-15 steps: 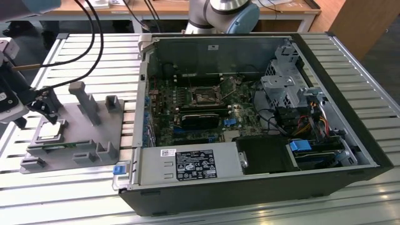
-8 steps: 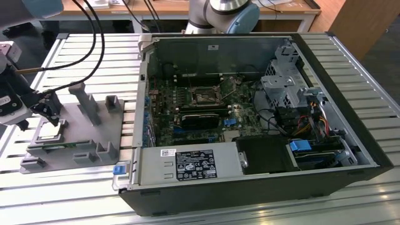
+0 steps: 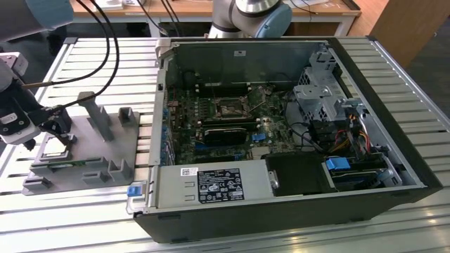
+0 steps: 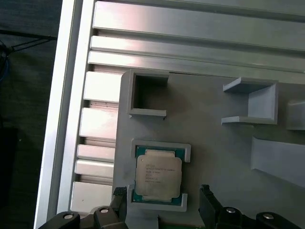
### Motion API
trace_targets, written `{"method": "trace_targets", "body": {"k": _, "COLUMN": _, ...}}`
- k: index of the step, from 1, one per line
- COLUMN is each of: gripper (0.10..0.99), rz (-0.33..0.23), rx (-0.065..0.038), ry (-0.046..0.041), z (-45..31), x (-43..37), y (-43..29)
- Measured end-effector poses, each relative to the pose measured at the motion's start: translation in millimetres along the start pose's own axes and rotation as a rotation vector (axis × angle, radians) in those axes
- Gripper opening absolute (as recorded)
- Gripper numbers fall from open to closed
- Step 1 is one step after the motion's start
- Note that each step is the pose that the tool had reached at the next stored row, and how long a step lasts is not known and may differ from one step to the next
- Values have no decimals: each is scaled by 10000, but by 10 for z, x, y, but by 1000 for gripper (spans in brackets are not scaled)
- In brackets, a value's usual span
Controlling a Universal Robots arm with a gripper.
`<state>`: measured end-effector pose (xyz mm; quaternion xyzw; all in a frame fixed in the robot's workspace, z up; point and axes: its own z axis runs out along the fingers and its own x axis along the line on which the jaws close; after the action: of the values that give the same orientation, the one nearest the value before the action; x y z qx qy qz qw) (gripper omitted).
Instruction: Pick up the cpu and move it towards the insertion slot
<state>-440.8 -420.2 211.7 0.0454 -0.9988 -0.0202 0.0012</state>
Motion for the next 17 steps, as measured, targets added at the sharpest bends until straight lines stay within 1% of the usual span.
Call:
{"method": "trace_targets", "body": {"k": 6, "gripper": 706, "rz": 9, "rx": 0, "ry": 0, "z": 54, "x": 0, "y": 0}}
{"method": "trace_targets", "body": {"k": 13, "gripper": 706, "rz": 170, "rx": -1, "ry": -10, "z": 92, "x": 8, "y": 43}}
{"method": "trace_targets", "body": {"k": 17, "gripper": 706, "rz": 187, "rx": -1, "ry": -9, "z": 121, "x": 15, "y": 56}}
